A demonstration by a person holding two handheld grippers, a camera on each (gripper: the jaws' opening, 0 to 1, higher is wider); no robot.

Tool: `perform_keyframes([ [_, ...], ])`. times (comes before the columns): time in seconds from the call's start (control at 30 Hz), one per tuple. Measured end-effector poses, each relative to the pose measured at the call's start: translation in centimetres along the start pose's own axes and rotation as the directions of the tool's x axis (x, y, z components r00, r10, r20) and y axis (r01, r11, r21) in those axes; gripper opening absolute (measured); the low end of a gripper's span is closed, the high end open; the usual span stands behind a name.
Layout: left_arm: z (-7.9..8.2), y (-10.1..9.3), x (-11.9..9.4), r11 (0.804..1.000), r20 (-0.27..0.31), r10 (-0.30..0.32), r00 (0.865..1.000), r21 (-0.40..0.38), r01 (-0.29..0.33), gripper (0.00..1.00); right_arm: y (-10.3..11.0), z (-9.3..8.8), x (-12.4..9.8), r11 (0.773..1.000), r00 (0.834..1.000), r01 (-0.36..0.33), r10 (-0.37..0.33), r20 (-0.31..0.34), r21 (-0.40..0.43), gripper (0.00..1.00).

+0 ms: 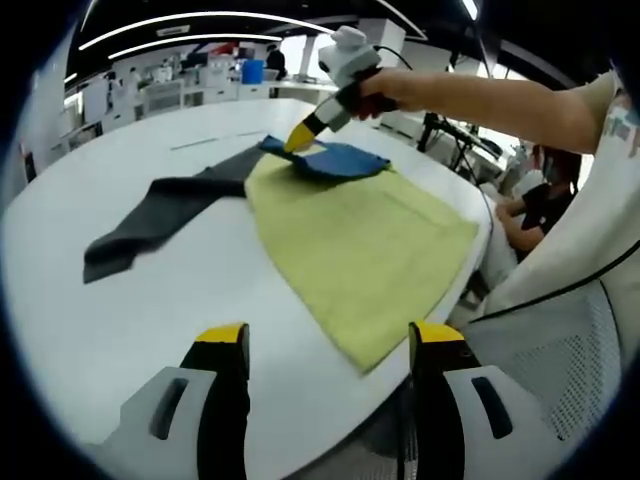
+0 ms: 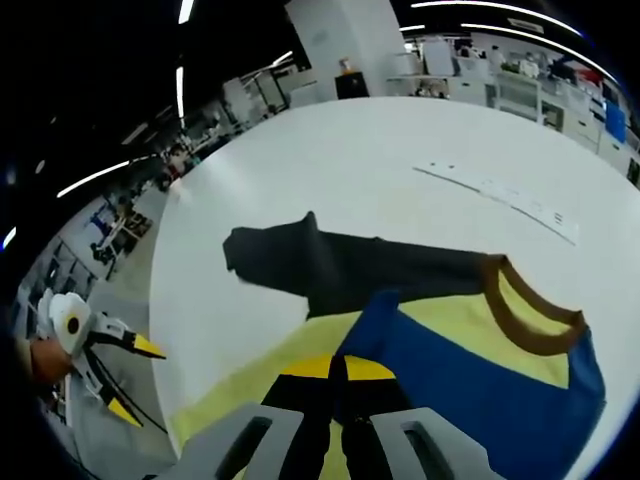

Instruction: Fold the garment on the visible template until the final outline fits inside the template.

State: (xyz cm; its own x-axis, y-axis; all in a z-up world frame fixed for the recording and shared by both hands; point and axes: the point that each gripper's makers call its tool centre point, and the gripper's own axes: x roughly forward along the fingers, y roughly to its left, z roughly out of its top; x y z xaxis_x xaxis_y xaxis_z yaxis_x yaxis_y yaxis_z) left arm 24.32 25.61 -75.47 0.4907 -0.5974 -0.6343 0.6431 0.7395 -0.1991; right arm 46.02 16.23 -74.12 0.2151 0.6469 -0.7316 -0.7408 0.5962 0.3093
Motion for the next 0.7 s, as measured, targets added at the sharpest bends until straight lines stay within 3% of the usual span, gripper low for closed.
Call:
perform_keyframes([
  [0.37,0.3,0.0,-0.4,1.0,0.011,0.01,1.0,0.003,-0.01,0.62,0.4,0.5,-0.3,0.999,0.998,-0.018,0.02,0.054,-0.042,0.0],
  [0.53,0.3,0.0,-0.4,1.0,0.012,0.014,1.0,0.004,-0.014,0.63,-0.5,0.7,-0.7,0.998,0.995,0.03,-0.025,0.097,-0.052,0.31],
  [0.7,0.3,0.0,-0.4,1.0,0.015,0.013,1.0,0.005,-0.013,0.63,-1.2,-0.1,-1.3,0.995,0.992,0.065,-0.056,0.112,-0.07,0.48],
])
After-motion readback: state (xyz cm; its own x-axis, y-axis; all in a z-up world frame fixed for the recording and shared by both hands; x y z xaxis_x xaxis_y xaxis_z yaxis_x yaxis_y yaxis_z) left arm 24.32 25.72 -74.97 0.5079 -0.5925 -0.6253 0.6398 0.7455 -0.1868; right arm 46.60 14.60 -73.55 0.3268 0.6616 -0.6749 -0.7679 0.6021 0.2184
